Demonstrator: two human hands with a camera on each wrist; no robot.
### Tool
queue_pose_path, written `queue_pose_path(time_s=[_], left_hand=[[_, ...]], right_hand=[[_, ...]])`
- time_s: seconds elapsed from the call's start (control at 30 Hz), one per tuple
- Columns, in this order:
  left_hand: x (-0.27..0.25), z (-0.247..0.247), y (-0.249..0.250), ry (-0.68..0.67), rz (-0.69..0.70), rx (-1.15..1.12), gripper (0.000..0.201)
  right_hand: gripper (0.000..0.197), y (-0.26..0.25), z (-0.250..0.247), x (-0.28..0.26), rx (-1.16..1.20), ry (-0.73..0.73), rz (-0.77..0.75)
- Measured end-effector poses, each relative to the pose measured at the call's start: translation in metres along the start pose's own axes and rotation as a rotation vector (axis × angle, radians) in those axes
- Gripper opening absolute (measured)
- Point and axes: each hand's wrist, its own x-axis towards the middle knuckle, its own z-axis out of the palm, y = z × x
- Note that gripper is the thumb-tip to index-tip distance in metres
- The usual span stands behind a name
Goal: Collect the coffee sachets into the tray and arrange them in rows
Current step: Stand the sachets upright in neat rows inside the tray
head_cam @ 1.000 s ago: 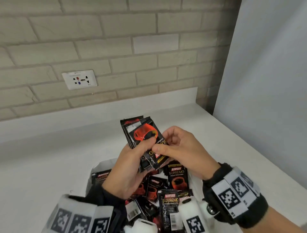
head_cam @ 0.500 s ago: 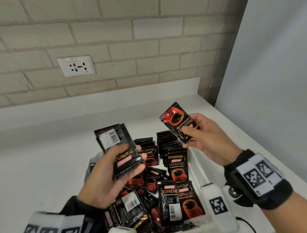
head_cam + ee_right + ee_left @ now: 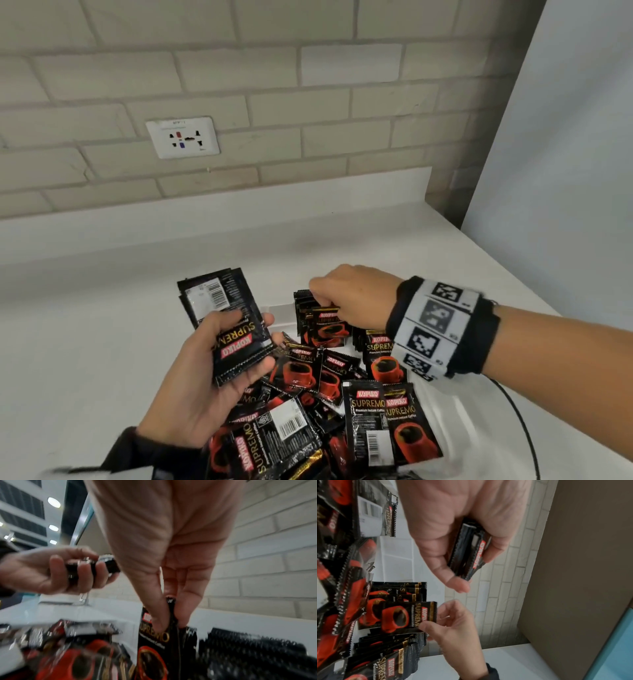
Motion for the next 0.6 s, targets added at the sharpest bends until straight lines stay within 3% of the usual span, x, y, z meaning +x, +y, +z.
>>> queue_pose_path(time_s=[0.17, 0.4, 0.5, 0.57, 0.6], left_hand=[[0.000, -0.008, -0.002, -0.015, -0.046, 0.053, 0.038], [0.002, -0.005, 0.000, -0.029, -0.068, 0.012, 0.037], [0.004, -0.006, -0.006, -0.054, -0.122, -0.004, 0.046], [0.005, -0.005, -0.010, -0.063, -0.152, 0.017, 0.046], [0.006, -0.004, -0.012, -0.065, -0.153, 0.041, 0.043]], right_hand=[[0.024, -0.011, 0.007, 0.013, -0.165, -0.081, -0.020], [0.020, -0.019, 0.011, 0.023, -0.300, -0.122, 0.008], [0.030, -0.012, 0.013, 0.024, -0.259, -0.124, 0.029], [0.009, -0.008, 0.007, 0.021, -0.178, -0.114, 0.051], [0.011, -0.006, 0.004, 0.018, -0.130, -0.101, 0.071]])
